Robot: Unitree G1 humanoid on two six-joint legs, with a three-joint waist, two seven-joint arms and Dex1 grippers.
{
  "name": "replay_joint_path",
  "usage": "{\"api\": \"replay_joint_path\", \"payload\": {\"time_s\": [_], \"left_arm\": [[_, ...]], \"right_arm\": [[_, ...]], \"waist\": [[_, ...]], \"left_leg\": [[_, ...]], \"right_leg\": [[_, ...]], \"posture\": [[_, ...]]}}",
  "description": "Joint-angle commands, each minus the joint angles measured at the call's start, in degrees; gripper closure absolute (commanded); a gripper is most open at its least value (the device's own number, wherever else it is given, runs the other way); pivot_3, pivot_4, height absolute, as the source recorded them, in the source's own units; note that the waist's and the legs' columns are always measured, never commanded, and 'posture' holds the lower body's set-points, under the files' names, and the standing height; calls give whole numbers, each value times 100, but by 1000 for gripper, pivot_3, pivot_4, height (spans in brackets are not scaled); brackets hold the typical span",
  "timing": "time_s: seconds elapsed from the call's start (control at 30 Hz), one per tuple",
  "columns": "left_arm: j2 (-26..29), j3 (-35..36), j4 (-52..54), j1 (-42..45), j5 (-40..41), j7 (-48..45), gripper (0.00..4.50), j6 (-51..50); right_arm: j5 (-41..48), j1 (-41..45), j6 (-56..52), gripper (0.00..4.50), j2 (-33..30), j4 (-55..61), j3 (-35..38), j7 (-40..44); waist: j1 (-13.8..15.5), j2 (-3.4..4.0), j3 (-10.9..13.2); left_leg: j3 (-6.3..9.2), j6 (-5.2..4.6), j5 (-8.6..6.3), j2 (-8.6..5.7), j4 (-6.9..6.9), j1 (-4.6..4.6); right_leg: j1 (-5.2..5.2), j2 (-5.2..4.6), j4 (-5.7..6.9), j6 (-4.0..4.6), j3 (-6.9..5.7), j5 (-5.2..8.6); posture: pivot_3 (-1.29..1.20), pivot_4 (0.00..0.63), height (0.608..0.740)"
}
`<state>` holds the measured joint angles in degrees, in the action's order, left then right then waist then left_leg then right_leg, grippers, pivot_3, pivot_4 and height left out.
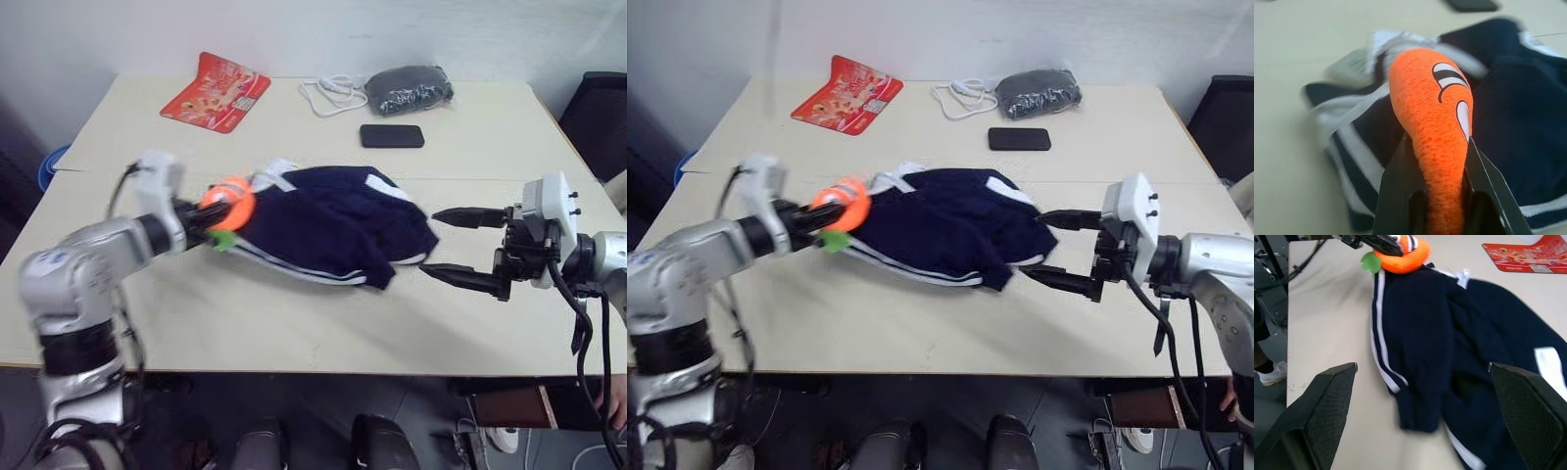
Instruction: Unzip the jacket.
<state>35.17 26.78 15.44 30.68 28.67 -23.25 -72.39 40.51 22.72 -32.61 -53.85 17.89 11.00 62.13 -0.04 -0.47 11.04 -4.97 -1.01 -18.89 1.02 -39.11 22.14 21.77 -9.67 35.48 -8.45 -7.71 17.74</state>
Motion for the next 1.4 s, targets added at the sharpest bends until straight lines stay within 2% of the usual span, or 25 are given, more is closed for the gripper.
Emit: {"api": "replay_joint_path", "payload": {"time_s": [0.03, 0.13, 0.2, 0.33, 0.5, 0.63, 0.83, 1.0, 1.17, 1.27, 1.4], "left_arm": [[313, 784, 291, -346, -109, 214, 4204, 142], [263, 1301, 240, -517, -49, 403, 4204, 166], [168, 1334, 305, -553, 86, 378, 4204, 217], [-169, 849, 610, -391, 410, 318, 4204, 180], [-587, 140, 610, -310, 382, 432, 4204, 419], [-764, -309, 469, -349, 293, 469, 3044, 668], [-261, -376, 767, -611, 367, 239, 1215, 715], [269, -77, 1180, -821, 515, 120, 1215, 589], [585, 42, 1234, -349, 788, 149, 1215, 339], [800, -275, 1013, 34, 743, 135, 1215, 247], [1056, -1117, 432, 274, 457, -28, 1215, 321]], "right_arm": [[-87, 277, 158, 0, 77, -93, -190, 194], [-226, 497, 259, 0, 171, -300, -434, 341], [-270, 627, 281, 0, 228, -417, -512, 406], [-364, 830, 302, 0, 325, -563, -610, 487], [-338, 777, 209, 0, 395, -453, -545, 403], [-352, 610, 166, 0, 365, -286, -479, 303], [-273, 481, 13, 0, 276, -111, -297, 207], [-224, 432, -104, 0, 280, 2, -240, 131], [-194, 387, -177, 0, 301, 97, -261, 97], [-126, 459, -259, 0, 371, 112, -267, 30], [-130, 441, -271, 0, 430, 179, -327, -29]], "waist": [[5, -3, 0], [31, -11, -1], [56, -16, -3], [140, -17, -4], [143, -25, -8], [144, -25, -8], [124, -25, -8], [131, -25, -8], [162, -26, -8], [145, -26, -8], [142, -25, -9]], "left_leg": [[0, 0, 0, -1, -1, 0], [1, 1, -1, -2, -1, 1], [4, 1, -1, -1, -1, 2], [1, 1, -1, -4, -2, 2], [2, 1, -1, -8, -3, 4], [-1, 2, -1, -8, -2, 4], [-5, 2, -1, -6, -1, 4], [2, 1, -1, -5, -1, 4], [14, 1, -1, -8, -2, 5], [16, 1, -1, -9, -2, 5], [13, 2, -1, -10, 0, 2]], "right_leg": [[0, 0, 0, 0, 2, 0], [-1, -1, -1, 0, 3, 0], [-2, -1, -2, 0, -1, 0], [-2, -2, -2, 0, 4, 0], [-6, -1, -4, 0, 7, 0], [-7, -1, -3, 0, 5, 0], [-6, 0, -4, 1, 5, 0], [-6, 0, -6, 1, 7, 0], [-8, -1, -7, 1, 6, 0], [-10, -1, -8, 1, 5, 0], [-10, -1, -6, 0, 4, 0]], "posture": [[0, 150, 740], [0, 150, 740], [0, 150, 740], [0, 150, 740], [0, 150, 740], [0, 150, 740], [0, 150, 740], [0, 150, 740], [0, 150, 740], [0, 150, 740], [0, 150, 740]]}}
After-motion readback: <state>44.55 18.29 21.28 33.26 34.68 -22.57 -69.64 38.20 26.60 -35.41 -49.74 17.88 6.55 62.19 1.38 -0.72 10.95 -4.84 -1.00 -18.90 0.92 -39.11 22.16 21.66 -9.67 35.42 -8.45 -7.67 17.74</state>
